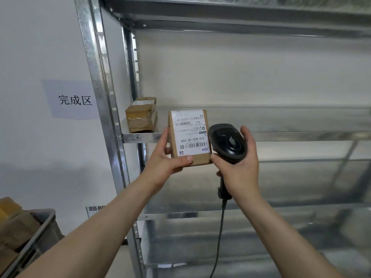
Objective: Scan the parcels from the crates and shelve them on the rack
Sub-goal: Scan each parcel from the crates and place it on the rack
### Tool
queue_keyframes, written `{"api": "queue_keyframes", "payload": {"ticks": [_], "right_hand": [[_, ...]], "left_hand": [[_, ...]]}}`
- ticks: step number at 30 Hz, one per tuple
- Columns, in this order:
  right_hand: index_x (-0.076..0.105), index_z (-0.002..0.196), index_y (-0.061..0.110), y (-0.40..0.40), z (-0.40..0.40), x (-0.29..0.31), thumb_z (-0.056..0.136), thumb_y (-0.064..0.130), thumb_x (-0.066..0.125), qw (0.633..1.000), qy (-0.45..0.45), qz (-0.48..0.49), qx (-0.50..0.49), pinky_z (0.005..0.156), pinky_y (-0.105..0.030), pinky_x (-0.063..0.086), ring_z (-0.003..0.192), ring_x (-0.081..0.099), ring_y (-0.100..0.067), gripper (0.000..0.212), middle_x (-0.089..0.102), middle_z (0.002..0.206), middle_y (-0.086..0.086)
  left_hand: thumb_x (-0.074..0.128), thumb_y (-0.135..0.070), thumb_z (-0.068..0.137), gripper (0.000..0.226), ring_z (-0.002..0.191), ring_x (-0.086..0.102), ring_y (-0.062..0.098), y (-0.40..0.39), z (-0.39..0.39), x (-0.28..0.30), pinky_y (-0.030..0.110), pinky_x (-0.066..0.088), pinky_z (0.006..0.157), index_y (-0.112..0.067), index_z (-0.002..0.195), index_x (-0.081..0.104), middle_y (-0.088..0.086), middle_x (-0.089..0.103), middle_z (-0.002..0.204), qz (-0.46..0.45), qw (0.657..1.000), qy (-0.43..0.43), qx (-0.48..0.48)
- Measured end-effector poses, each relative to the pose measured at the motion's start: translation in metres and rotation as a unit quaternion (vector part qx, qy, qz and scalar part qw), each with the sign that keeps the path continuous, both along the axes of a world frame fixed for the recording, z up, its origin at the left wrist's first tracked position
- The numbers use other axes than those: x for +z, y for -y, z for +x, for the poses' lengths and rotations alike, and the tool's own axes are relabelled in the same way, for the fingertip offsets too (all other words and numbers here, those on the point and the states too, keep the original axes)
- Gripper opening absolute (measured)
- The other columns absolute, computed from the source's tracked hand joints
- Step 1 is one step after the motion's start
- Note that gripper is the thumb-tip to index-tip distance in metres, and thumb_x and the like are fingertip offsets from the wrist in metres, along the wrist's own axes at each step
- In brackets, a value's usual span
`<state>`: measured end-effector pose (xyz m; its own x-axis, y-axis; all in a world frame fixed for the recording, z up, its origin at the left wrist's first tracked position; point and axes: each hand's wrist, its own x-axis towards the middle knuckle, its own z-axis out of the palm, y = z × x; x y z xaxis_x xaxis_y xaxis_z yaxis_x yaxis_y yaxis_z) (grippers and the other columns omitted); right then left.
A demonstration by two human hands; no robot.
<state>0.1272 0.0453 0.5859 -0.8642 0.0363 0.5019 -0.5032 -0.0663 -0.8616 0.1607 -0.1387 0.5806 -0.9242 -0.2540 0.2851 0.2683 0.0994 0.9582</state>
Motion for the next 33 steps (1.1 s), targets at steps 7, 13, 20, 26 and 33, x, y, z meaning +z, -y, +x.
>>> {"api": "queue_keyframes", "payload": {"ticks": [7, 13, 20, 26, 33], "right_hand": [[0.037, 0.153, 0.035, -0.022, -0.009, 0.005, 0.068, 0.020, 0.082, 1.000, -0.007, 0.006, -0.017, 0.095, -0.060, 0.055, 0.119, 0.064, -0.015, 0.097, 0.058, 0.116, 0.038], [0.037, 0.152, 0.035, -0.037, -0.005, 0.009, 0.063, 0.030, 0.083, 0.999, -0.005, 0.009, -0.031, 0.094, -0.061, 0.056, 0.120, 0.064, -0.014, 0.100, 0.058, 0.115, 0.040], [0.034, 0.154, 0.020, -0.054, 0.014, 0.006, 0.062, 0.035, 0.082, 0.997, -0.044, 0.034, -0.057, 0.091, -0.063, 0.056, 0.122, 0.063, -0.022, 0.105, 0.052, 0.127, 0.018], [0.041, 0.144, 0.005, -0.066, 0.010, -0.016, 0.069, 0.020, 0.080, 0.993, -0.063, 0.052, -0.081, 0.078, -0.058, 0.060, 0.109, 0.068, -0.024, 0.086, 0.061, 0.125, -0.001], [0.033, 0.155, 0.019, -0.062, 0.007, -0.014, 0.066, 0.030, 0.081, 0.997, -0.014, 0.039, -0.071, 0.092, -0.063, 0.055, 0.123, 0.062, -0.021, 0.102, 0.052, 0.132, 0.014]], "left_hand": [[0.090, -0.027, 0.055, 0.117, 0.112, 0.068, 0.030, -0.019, -0.018, 0.008, 0.051, 0.058, 0.093, -0.042, 0.154, 0.030, 0.003, 0.071, 0.118, 0.013, 1.000, 0.015, -0.022], [0.088, -0.023, 0.059, 0.116, 0.112, 0.068, 0.027, -0.035, -0.021, 0.009, 0.055, 0.055, 0.097, -0.043, 0.156, 0.026, -0.002, 0.072, 0.117, 0.010, 0.999, 0.016, -0.035], [0.080, -0.018, 0.070, 0.099, 0.114, 0.069, 0.024, -0.052, -0.014, -0.001, 0.045, 0.059, 0.087, -0.036, 0.153, 0.029, -0.004, 0.064, 0.135, -0.001, 0.997, 0.000, -0.079], [0.073, -0.015, 0.079, 0.088, 0.110, 0.071, 0.023, -0.061, -0.017, -0.021, 0.051, 0.055, 0.092, -0.023, 0.153, 0.026, -0.008, 0.069, 0.129, -0.023, 0.995, -0.011, -0.098], [0.078, -0.019, 0.073, 0.091, 0.112, 0.069, 0.023, -0.060, -0.022, -0.017, 0.051, 0.058, 0.092, -0.038, 0.149, 0.033, -0.008, 0.072, 0.123, -0.012, 0.996, 0.009, -0.085]]}}
